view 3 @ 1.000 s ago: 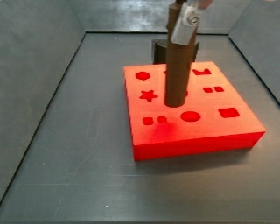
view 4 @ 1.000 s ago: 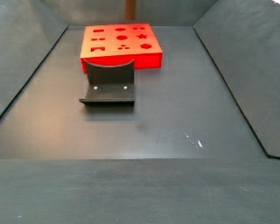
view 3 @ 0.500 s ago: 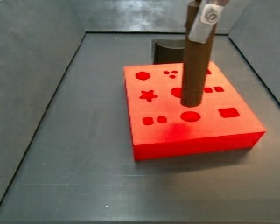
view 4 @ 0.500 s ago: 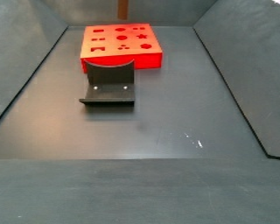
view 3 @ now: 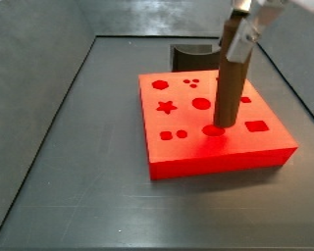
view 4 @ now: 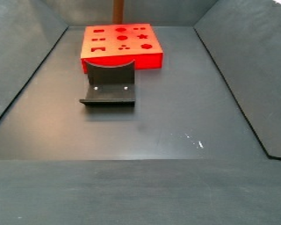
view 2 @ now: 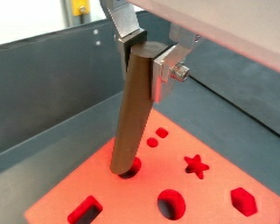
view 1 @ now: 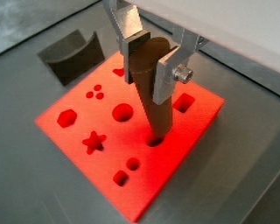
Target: Insert the oval object.
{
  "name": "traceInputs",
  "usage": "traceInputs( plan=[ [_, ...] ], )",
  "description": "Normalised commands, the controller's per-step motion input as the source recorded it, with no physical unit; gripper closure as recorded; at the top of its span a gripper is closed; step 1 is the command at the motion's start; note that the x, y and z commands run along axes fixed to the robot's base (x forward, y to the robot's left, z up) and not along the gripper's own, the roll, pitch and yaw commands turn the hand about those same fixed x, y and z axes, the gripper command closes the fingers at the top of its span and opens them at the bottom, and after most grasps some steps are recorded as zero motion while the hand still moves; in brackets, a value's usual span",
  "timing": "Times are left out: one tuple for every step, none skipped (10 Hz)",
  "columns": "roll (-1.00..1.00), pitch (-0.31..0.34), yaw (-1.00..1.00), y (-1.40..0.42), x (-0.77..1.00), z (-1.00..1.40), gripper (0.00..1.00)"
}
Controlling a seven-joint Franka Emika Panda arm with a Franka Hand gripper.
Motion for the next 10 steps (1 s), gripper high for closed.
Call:
traceInputs(
  plan=[
    [0.01, 0.031, 0.00, 0.00, 0.00, -0.12, 1.00],
    [0.08, 0.056, 0.11, 0.00, -0.20, -0.10, 1.00],
    [0.13, 0.080, 0.08, 0.00, -0.23, -0.16, 1.00],
    [0.01, 0.037, 0.00, 0.00, -0.01, -0.09, 1.00],
    [0.14, 0.074, 0.00, -0.04, 0.00, 0.00, 1.00],
    [0.35, 0.401, 0.00, -0.18, 0.32, 0.01, 1.00],
    [0.35, 0.500, 0.00, -0.13, 0.27, 0.10, 1.00],
    [0.33, 0.500, 0.00, -0.10, 0.26, 0.10, 1.00],
    [0.27, 0.476, 0.00, -0.07, 0.29, 0.00, 1.00],
    [0.00, -0.007, 0.00, 0.00, 0.00, 0.00, 1.00]
  ],
)
